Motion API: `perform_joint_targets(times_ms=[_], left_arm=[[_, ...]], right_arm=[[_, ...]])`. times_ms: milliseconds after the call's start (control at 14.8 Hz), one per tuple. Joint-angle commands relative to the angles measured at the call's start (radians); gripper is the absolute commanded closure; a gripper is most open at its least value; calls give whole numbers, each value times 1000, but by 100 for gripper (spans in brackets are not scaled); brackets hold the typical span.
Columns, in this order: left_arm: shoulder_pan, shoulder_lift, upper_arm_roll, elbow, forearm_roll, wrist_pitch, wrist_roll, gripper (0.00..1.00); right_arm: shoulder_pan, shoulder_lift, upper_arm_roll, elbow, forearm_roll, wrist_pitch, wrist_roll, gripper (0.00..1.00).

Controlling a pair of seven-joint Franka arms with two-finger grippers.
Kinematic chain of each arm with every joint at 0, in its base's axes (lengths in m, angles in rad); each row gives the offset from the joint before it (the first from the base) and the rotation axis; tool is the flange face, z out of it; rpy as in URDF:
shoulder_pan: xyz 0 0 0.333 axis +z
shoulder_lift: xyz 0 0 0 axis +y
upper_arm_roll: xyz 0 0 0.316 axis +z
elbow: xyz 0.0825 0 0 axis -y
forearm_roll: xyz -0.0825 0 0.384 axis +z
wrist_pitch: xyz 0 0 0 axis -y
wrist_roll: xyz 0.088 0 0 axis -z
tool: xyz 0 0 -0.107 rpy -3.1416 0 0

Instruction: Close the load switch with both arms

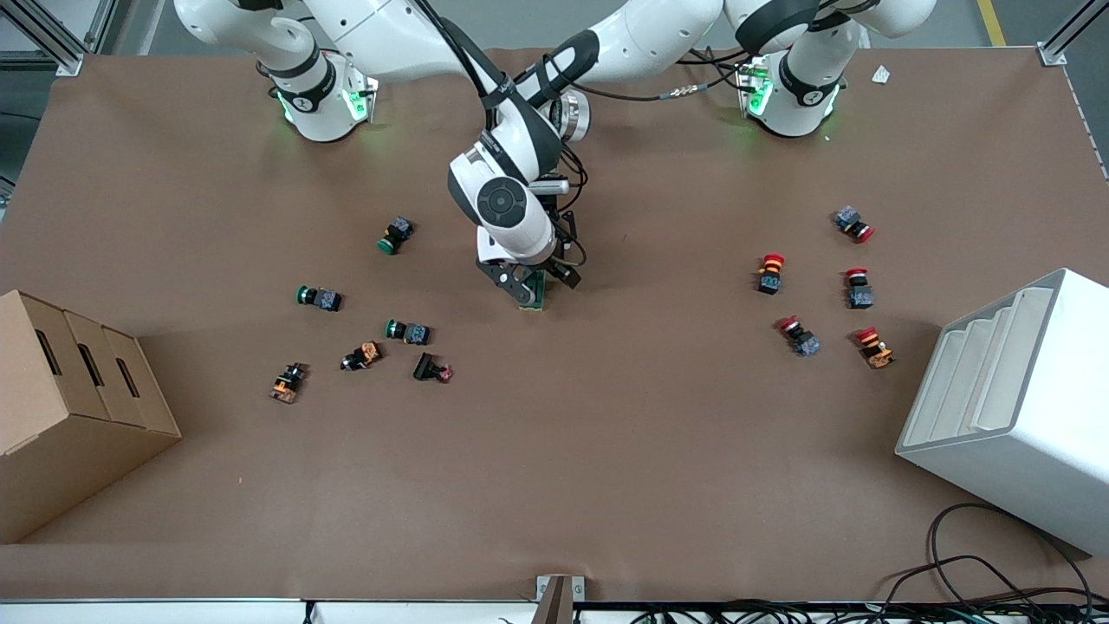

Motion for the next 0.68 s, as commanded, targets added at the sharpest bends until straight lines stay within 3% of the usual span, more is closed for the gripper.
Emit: perform_joint_targets(times_ms=[0, 610], left_arm=[[-15, 62, 3, 27, 18, 36, -21, 1], [-15, 64, 3, 26, 18, 29, -21, 1]], right_arm=[[-5, 6, -7, -7, 13, 42, -21, 0], [-53, 1, -11, 76, 17, -46, -35, 0]])
